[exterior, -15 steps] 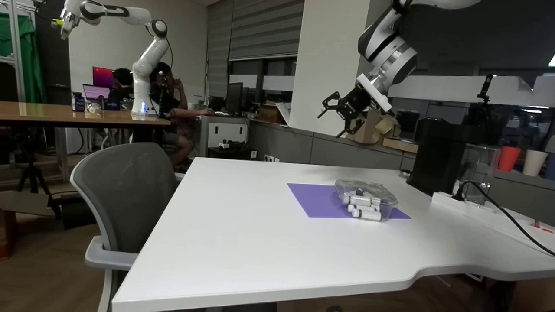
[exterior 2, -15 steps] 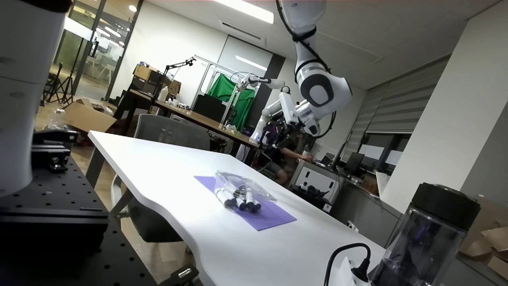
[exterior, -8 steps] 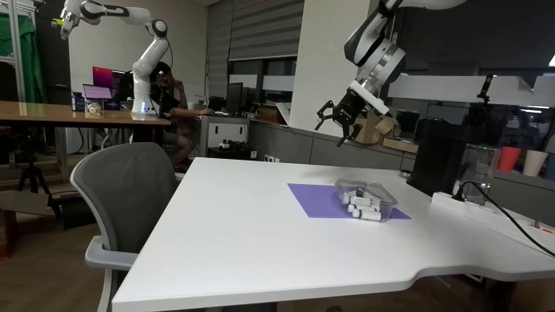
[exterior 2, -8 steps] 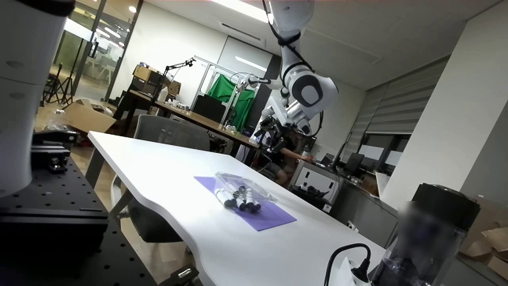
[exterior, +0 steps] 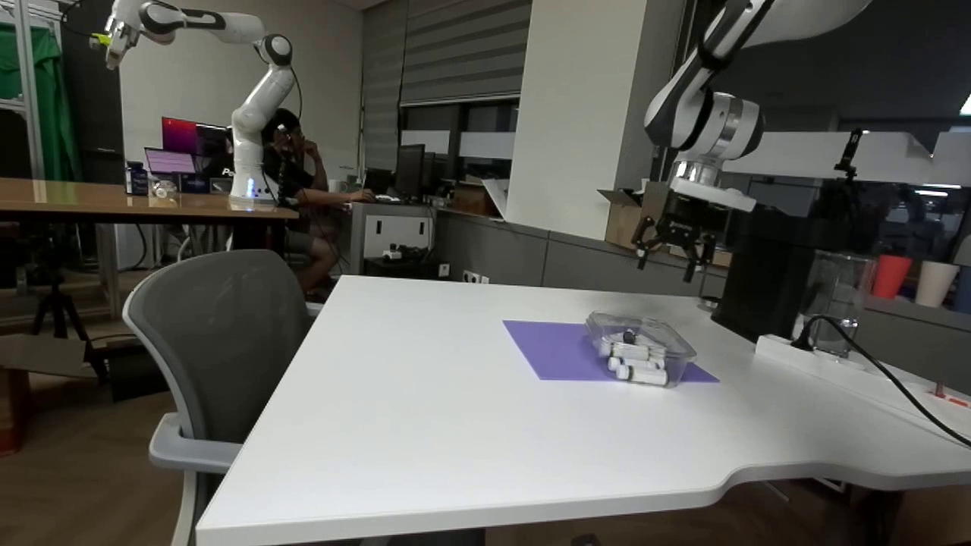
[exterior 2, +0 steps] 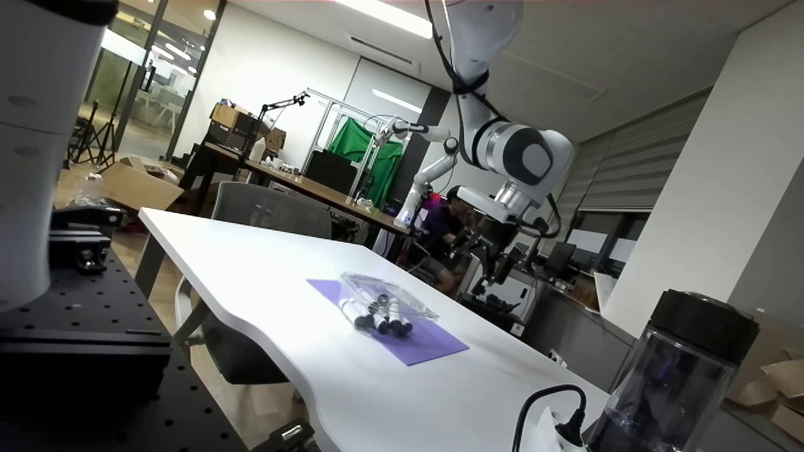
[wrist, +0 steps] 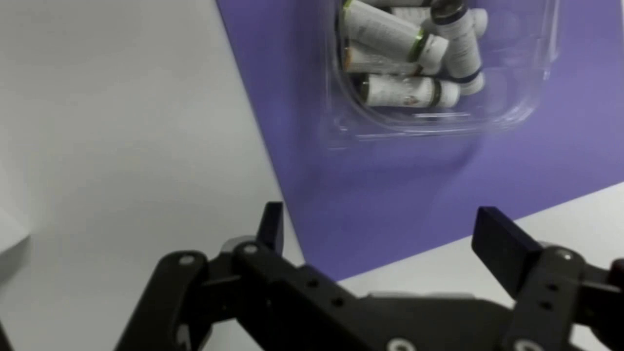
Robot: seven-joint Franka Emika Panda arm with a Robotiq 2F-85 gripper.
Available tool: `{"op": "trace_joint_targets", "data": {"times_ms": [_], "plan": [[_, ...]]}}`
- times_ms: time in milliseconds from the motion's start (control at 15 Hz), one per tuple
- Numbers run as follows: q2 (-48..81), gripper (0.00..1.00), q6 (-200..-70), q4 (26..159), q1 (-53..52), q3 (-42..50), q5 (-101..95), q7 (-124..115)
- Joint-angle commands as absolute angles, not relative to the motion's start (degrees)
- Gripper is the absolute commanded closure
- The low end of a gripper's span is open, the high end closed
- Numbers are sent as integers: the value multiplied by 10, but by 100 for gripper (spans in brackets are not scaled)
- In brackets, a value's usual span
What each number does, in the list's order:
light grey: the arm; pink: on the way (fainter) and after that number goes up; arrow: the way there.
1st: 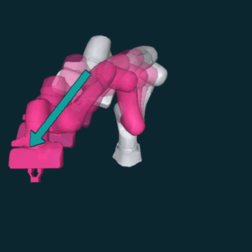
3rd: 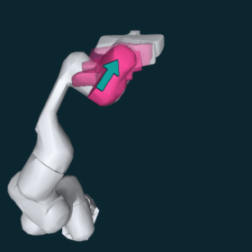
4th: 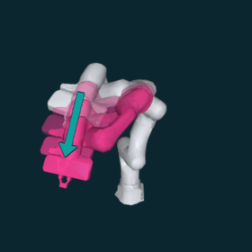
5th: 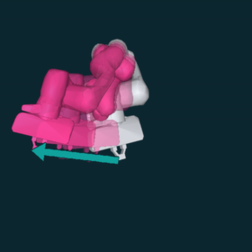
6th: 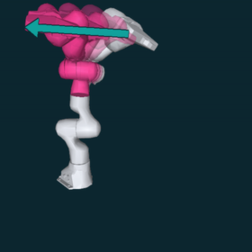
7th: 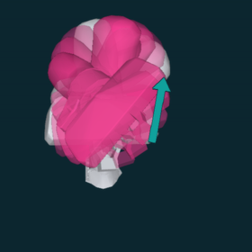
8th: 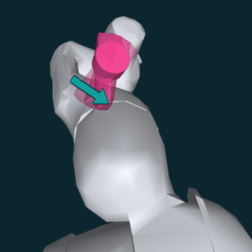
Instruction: Open the plastic container on the table
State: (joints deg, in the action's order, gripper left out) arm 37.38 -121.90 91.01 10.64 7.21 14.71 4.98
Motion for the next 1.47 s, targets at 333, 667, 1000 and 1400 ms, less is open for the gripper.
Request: {"op": "trace_joint_targets", "data": {"times_ms": [333,667,1000,1400], "plan": [[386,0,-1206,938,158,58,168,26],[388,0,-1160,949,177,35,227,36],[390,0,-1163,962,189,24,275,63],[388,0,-1186,980,200,10,306,125]]}}
